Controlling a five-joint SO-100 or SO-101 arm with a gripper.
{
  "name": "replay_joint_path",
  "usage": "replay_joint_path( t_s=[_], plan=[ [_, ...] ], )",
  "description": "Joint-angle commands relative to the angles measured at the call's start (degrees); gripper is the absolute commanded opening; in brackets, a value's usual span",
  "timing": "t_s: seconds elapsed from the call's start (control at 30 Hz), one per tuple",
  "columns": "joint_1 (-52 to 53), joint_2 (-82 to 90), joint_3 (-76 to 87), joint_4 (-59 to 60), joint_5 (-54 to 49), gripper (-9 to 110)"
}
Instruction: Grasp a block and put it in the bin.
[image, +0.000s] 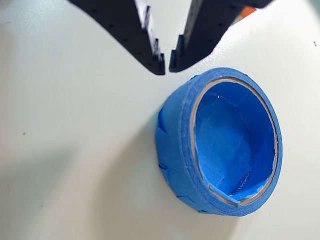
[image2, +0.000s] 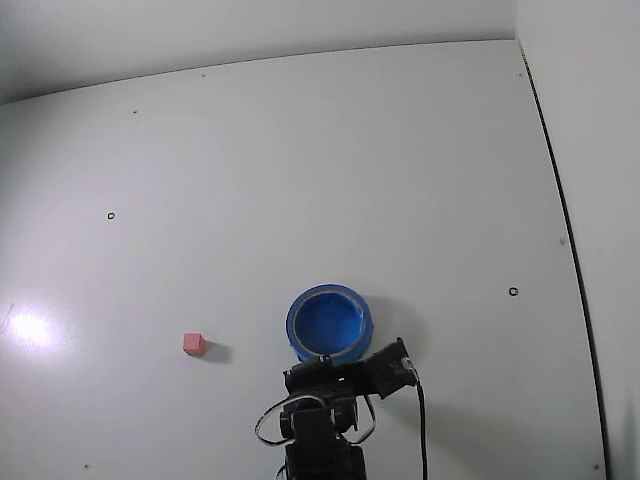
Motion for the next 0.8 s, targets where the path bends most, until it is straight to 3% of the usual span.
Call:
replay_joint_path(
  t_s=[0.0, 0.4, 0.57, 0.77],
  plan=[
    [-0.5, 0.4, -1.1, -0.9, -2.0, 1],
    [-0.6, 0.4, -7.2, -0.1, -40.6, 28],
    [-2.1, -2.0, -22.1, -0.1, -39.4, 30],
    [-13.3, -18.7, -39.0, 0.0, -36.6, 30]
  ],
)
